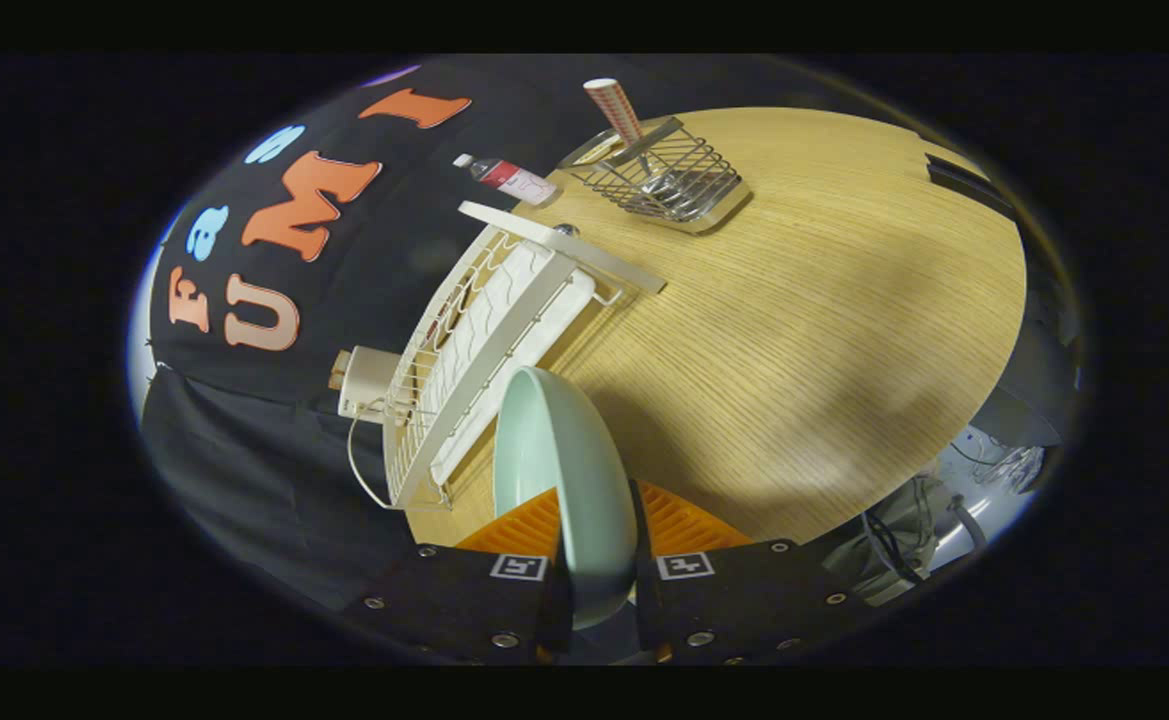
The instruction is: Take the plate from the dish rack, then take the spoon from the basket and place it into the plate.
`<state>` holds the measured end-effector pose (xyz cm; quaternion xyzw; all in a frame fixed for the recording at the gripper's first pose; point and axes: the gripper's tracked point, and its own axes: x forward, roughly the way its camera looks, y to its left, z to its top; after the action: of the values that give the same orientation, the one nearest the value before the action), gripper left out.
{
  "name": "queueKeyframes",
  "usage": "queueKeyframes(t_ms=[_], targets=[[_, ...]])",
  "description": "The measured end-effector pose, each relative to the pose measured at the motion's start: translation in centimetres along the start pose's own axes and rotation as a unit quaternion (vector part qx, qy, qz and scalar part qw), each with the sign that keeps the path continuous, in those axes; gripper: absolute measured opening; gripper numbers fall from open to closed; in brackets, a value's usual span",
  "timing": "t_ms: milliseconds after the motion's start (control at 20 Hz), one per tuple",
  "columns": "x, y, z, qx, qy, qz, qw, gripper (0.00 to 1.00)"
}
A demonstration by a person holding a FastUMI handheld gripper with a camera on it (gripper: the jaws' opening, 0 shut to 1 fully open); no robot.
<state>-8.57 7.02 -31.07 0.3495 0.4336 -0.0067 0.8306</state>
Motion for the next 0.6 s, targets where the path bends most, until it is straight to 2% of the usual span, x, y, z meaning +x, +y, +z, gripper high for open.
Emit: queueKeyframes(t_ms=[150, 300, 500, 600], targets=[[-0.7, -0.7, 0.4, -0.027, -0.002, -0.013, 1.000, 0.28], [-1.2, -2.3, 1.6, -0.056, -0.016, -0.044, 0.997, 0.40], [-2.7, -2.6, 3.2, -0.066, -0.036, -0.039, 0.996, 0.54], [-3.3, -3.4, 4.5, -0.097, -0.055, -0.057, 0.992, 0.64]])
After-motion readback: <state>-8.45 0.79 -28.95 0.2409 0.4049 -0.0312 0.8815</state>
